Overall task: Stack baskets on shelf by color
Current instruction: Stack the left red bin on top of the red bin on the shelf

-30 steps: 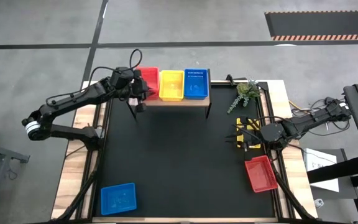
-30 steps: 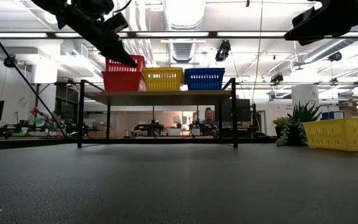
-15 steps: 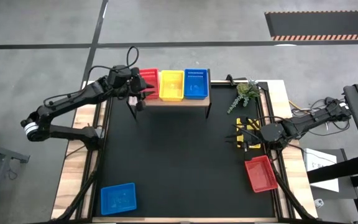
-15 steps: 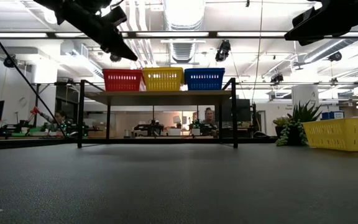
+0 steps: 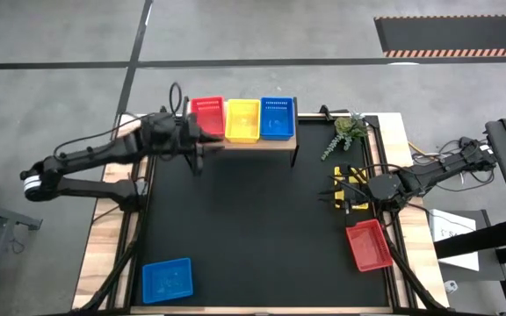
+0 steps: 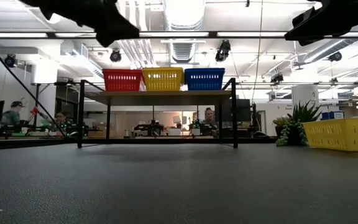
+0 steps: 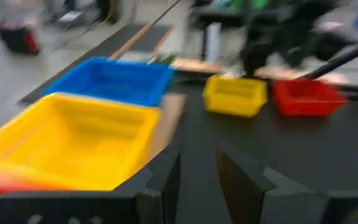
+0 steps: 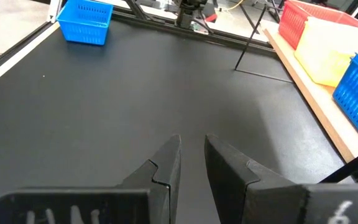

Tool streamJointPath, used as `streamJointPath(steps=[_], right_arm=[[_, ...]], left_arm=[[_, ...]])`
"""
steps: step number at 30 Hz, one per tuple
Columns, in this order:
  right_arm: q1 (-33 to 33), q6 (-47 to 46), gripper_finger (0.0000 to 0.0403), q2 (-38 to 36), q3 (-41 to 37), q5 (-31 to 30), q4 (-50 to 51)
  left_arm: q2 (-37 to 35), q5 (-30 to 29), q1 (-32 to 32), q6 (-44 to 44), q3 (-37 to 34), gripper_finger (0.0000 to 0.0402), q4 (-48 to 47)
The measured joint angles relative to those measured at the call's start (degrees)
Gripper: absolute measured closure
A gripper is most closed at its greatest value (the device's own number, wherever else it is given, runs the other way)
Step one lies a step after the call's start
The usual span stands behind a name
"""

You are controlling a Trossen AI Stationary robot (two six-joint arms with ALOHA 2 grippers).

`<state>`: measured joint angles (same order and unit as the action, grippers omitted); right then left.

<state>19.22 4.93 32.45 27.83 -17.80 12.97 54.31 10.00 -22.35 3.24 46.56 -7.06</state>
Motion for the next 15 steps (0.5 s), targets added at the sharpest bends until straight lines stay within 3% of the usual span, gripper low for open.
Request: streamJointPath(steps=[5, 8, 11, 15], right_arm=[[0.0, 0.0, 0.0339, 0.0, 0.0, 0.0, 0.0], [0.0, -0.4, 0.0339, 0.0, 0.0, 0.0, 0.0], [0.0, -0.4, 0.0339, 0.0, 0.0, 0.0, 0.0], [0.0, -0.4, 0.0339, 0.0, 0.0, 0.0, 0.0]], left_arm=[[-1.7, -3.3, 7.0, -3.6, -6.3, 0.0313, 12.9], [-1.9, -9.8, 9.4, -5.7, -7.3, 0.0313, 13.6], [-1.4, -18.6, 11.3, -13.6, -7.7, 0.0313, 14.9], [0.8, -23.1, 14.2, -16.0, -9.0, 0.0313, 17.1]])
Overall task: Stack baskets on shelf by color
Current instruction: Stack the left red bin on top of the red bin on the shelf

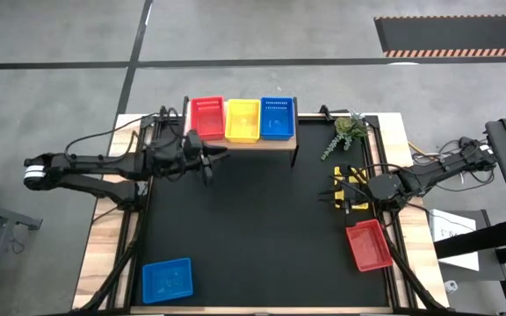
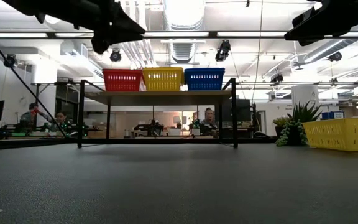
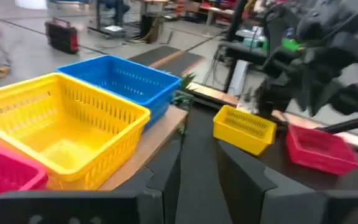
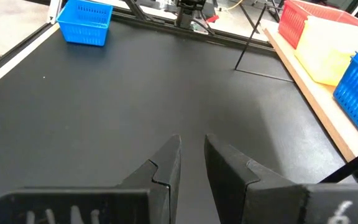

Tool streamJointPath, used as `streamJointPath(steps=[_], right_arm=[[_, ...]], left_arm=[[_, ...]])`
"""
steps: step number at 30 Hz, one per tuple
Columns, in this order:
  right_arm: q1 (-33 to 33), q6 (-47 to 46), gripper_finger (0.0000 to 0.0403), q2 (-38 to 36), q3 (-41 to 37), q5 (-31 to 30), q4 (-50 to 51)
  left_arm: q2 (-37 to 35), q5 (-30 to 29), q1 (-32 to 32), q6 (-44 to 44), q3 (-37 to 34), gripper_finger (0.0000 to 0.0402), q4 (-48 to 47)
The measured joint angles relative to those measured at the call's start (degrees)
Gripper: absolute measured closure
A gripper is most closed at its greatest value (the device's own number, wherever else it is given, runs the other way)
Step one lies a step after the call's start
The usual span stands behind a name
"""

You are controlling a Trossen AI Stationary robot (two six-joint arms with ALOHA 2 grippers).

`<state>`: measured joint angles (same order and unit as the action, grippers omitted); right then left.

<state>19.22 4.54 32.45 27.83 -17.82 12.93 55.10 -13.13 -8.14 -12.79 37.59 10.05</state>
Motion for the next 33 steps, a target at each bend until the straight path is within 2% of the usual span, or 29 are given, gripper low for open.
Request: streamJointPath(steps=[4, 8, 13, 15, 21, 27, 33], right_arm=[[0.0, 0.0, 0.0339, 0.0, 0.0, 0.0, 0.0], [0.0, 0.0, 0.0339, 0.0, 0.0, 0.0, 0.0], [0.0, 0.1, 0.0339, 0.0, 0.0, -0.2, 0.0], [0.0, 0.2, 0.0339, 0.0, 0.0, -0.2, 0.0], [0.0, 0.1, 0.0339, 0.0, 0.0, -0.2, 0.0], [0.0, 0.0, 0.0339, 0.0, 0.0, -0.2, 0.0], [0.0, 0.0, 0.0339, 0.0, 0.0, -0.2, 0.1]], left_arm=[[1.0, -9.3, 0.0, -1.6, 1.3, 0.0314, 0.4], [3.1, -9.8, 0.1, -3.1, 4.4, 0.0335, -2.7], [5.9, -11.4, -2.1, -1.3, 14.0, 0.0390, -20.6], [7.7, -11.4, -3.7, 0.6, 18.8, 0.0397, -28.9], [13.7, -9.2, -11.1, 7.4, 32.3, 0.0401, -48.8], [20.9, -0.1, -18.1, 12.9, 35.2, 0.0401, -51.8], [23.6, 1.7, -20.0, 16.7, 35.1, 0.0401, -51.9]])
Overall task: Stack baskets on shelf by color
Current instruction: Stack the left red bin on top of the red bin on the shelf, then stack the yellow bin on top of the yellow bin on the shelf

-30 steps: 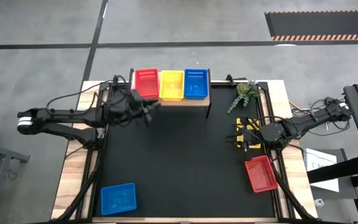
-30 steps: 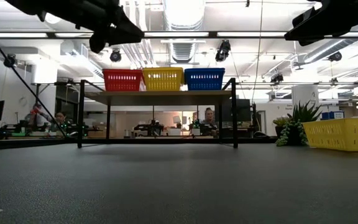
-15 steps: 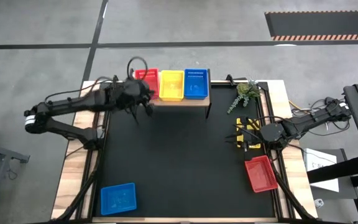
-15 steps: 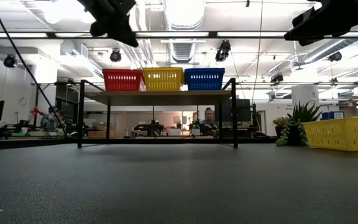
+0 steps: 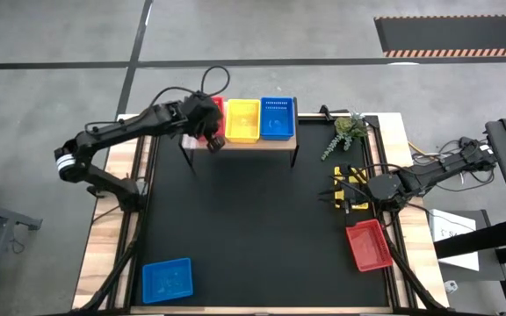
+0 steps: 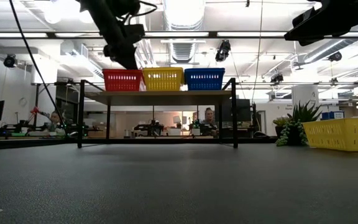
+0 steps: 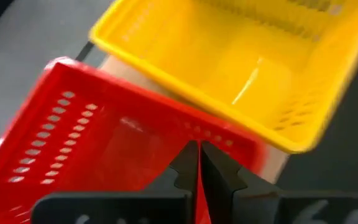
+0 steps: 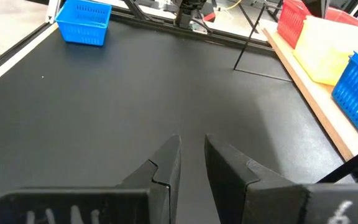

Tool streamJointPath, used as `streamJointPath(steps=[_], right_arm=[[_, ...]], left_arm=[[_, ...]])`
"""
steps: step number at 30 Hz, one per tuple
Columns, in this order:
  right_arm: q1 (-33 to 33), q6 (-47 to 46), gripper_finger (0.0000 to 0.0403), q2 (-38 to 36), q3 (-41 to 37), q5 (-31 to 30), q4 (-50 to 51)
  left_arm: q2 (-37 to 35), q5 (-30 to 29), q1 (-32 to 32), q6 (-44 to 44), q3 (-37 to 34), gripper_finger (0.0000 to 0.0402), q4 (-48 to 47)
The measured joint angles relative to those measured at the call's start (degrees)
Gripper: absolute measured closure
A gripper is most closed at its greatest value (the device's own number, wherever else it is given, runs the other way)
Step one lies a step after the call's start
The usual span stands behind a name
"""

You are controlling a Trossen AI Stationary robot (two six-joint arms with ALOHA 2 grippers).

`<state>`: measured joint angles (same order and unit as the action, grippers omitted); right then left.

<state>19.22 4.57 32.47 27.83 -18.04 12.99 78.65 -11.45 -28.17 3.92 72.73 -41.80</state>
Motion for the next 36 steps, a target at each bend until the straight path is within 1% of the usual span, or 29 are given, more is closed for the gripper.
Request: streamJointPath(steps=[6, 13, 18, 22, 36], right_arm=[[0.0, 0.1, 0.0339, 0.0, 0.0, 0.0, 0.0], [0.0, 0.5, 0.0339, 0.0, 0.0, 0.0, 0.0], [0.0, -0.1, 0.0339, 0.0, 0.0, 0.0, 0.0], [0.0, 0.0, 0.0339, 0.0, 0.0, 0.0, 0.0], [0.0, 0.0, 0.0339, 0.0, 0.0, 0.0, 0.0]], left_arm=[[-1.9, 4.3, 0.0, 1.1, 0.0, 0.0402, -0.3], [-2.6, 4.6, 0.1, 0.9, 0.0, 0.0402, -2.8], [-2.6, 4.8, 0.1, 0.9, -0.8, 0.0402, -2.7], [-2.6, 5.0, 0.1, 0.9, -0.8, 0.0401, -5.4], [-3.0, 5.0, 0.2, 0.9, 0.4, 0.0401, -3.3]])
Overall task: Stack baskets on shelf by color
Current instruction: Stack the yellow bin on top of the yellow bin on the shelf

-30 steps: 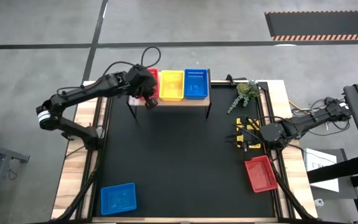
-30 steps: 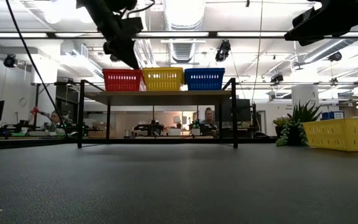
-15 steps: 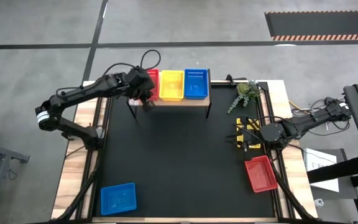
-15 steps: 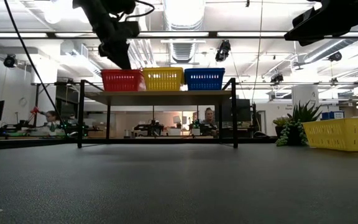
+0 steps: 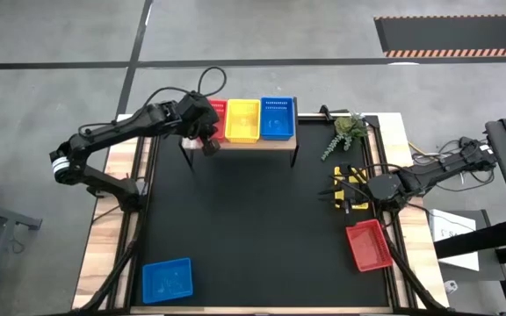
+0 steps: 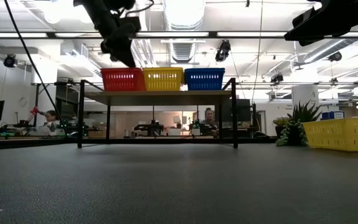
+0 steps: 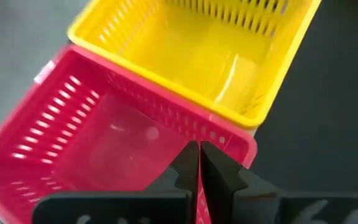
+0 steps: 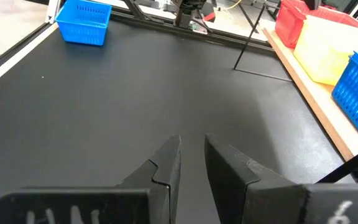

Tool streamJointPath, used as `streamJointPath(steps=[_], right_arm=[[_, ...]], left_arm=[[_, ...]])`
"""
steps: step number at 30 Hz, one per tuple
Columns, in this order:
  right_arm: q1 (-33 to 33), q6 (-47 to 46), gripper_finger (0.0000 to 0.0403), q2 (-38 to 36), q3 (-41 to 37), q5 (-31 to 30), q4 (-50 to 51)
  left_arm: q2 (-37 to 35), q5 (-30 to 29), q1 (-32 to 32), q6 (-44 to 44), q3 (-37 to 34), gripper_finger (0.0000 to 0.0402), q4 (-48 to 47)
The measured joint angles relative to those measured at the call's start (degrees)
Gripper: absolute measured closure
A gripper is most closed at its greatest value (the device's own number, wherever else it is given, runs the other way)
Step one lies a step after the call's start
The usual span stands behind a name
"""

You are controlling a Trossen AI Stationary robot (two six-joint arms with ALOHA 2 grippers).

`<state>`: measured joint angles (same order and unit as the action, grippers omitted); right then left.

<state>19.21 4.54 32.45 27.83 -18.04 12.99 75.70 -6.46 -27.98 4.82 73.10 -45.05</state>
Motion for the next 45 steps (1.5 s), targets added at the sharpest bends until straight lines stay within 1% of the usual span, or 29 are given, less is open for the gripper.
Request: streamJointPath(steps=[5, 7, 11, 15, 21, 23, 27, 29, 32, 35, 39, 42, 45], right_arm=[[0.0, 0.0, 0.0339, 0.0, 0.0, 0.0, 0.0], [0.0, -0.5, 0.0339, 0.0, 0.0, 0.0, 0.0], [0.0, -2.1, 0.0339, 0.0, 0.0, 0.0, -0.1], [0.0, -2.6, 0.0339, 0.0, 0.0, 0.0, -0.7], [0.0, -7.3, 0.0339, 0.0, 0.0, 0.0, -3.1], [0.0, -8.8, 0.0337, 0.0, 0.0, 0.0, -3.0], [0.0, -12.5, 0.0317, 2.5, -0.2, 0.0, -3.8], [0.0, -13.6, 0.0303, 5.2, -0.2, 0.0, -6.0], [0.0, -15.3, 0.0282, 9.7, 1.4, 0.0, -5.3], [0.0, -20.1, 0.0266, 14.1, 5.1, 0.1, -0.1], [0.0, -26.3, 0.0254, 19.6, 11.5, 1.0, 13.8], [0.0, -28.6, 0.0250, 23.0, 16.1, 3.6, 24.0], [0.0, -27.3, 0.0251, 25.7, 18.8, 8.1, 34.1]], left_arm=[[-4.7, 0.0, 1.3, -0.3, 1.0, 0.0401, 0.4], [-7.6, -0.1, 2.9, -1.7, -0.4, 0.0401, 2.9], [-13.5, -0.2, 8.7, -4.4, -7.0, 0.0401, 12.8], [-18.0, -0.1, 15.6, -4.5, -14.1, 0.0401, 22.8], [-22.5, -0.2, 24.5, -4.5, -22.7, 0.0401, 36.1], [-23.3, -0.1, 27.2, -4.5, -26.0, 0.0401, 42.1], [-23.9, -0.1, 31.4, -3.7, -33.6, 0.0401, 54.9], [-24.0, -0.2, 32.7, -2.9, -37.1, 0.0402, 60.1], [-24.0, -0.1, 33.3, -2.7, -41.1, 0.0401, 65.6], [-24.0, -0.3, 33.3, -2.7, -43.1, 0.0401, 67.7], [-24.1, -0.3, 33.3, -2.6, -43.8, 0.0401, 68.3], [-24.2, -0.3, 33.3, -2.6, -43.9, 0.0401, 68.3], [-24.2, -0.3, 33.3, -2.6, -43.9, 0.0401, 68.3]])
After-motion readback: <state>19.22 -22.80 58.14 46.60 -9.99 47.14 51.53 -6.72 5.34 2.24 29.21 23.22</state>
